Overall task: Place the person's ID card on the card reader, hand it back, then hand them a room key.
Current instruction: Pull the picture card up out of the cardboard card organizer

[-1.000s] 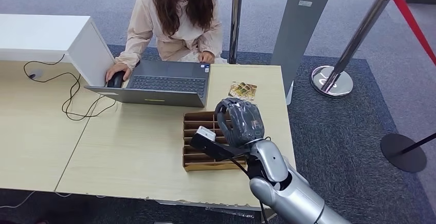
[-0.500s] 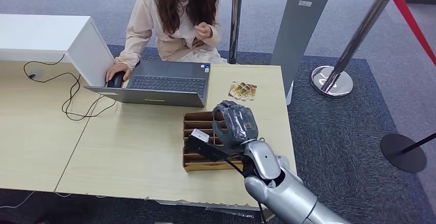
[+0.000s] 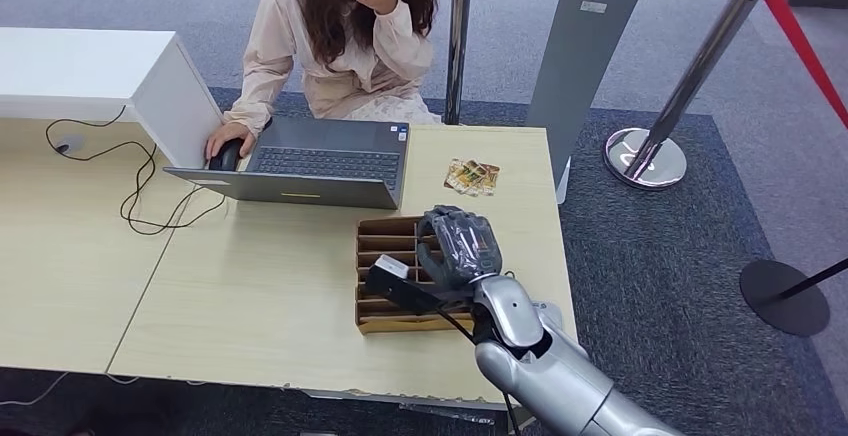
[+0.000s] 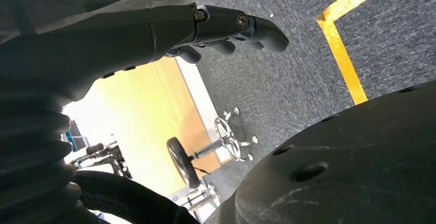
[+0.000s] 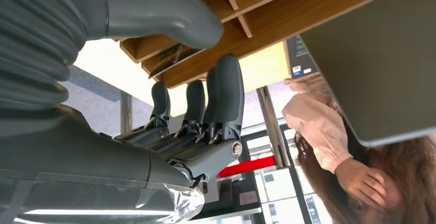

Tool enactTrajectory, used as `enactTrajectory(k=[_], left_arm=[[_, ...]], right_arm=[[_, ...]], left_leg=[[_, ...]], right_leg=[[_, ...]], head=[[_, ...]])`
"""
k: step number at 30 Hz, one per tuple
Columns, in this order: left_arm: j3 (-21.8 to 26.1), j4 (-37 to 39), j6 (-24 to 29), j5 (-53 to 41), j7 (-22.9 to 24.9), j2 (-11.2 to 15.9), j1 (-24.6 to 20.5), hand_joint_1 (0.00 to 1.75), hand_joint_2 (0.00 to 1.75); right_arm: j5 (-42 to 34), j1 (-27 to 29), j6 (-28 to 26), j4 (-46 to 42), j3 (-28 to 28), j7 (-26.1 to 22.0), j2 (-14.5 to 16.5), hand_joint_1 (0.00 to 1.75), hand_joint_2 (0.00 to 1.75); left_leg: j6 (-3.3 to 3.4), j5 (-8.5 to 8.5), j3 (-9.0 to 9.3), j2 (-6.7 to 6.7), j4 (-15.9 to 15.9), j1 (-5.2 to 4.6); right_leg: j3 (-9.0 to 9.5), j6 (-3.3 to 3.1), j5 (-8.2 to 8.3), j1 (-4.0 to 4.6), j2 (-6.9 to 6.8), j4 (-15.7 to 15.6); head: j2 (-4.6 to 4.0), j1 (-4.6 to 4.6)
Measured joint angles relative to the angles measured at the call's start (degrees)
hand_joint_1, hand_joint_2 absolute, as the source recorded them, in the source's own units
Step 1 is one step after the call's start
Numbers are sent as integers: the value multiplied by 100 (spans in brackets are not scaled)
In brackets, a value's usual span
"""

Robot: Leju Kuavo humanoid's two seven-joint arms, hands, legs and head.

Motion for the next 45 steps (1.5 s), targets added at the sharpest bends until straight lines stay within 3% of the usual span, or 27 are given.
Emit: enactTrajectory(k=[3, 4, 17, 27, 30, 36, 45], left_arm=[[15, 3, -7, 0, -20, 0, 7, 0, 0], [19, 4, -8, 1, -28, 0, 9, 0, 0], [42, 37, -28, 24, -143, 0, 36, 0, 0], [80, 50, -40, 22, -216, 0, 55, 0, 0], [84, 50, -45, 22, -233, 1, 60, 0, 0], [88, 52, -54, 22, -268, 2, 66, 0, 0], [95, 52, -57, 24, -334, 2, 80, 0, 0]], right_arm=[[2, -11, -2, 100, -4, -1, 1, 0, 175], [5, -11, -5, 125, -5, -3, 2, 0, 175], [79, -39, -11, 257, -76, -22, 11, 1, 175], [102, -38, 2, 266, -102, -38, 14, 13, 175], [115, -37, 20, 267, -104, -46, 17, 20, 175], [132, -36, 42, 268, -106, -48, 18, 57, 175], [175, -35, 44, 276, -106, -66, 20, 46, 175]], left_leg=[[0, 0, 1, 0, 0, 0], [0, 0, 1, 0, 0, 0], [0, 0, 2, 1, 0, 0], [0, 0, 3, 1, 1, 0], [0, 0, 3, 1, 1, 0], [0, 0, 3, 1, 1, 0], [0, 0, 3, 1, 1, 0]], right_leg=[[0, 0, 0, 0, 0, 0], [0, 0, 0, 0, 0, 0], [1, 0, 0, 0, 0, 0], [1, 0, 0, 0, 1, 0], [1, 0, 0, 0, 1, 0], [1, 0, 0, 0, 1, 0], [1, 0, 0, 0, 1, 0]], head=[[0, 0], [0, 0], [0, 1], [1, -1], [1, 0], [1, 1], [1, -1]])
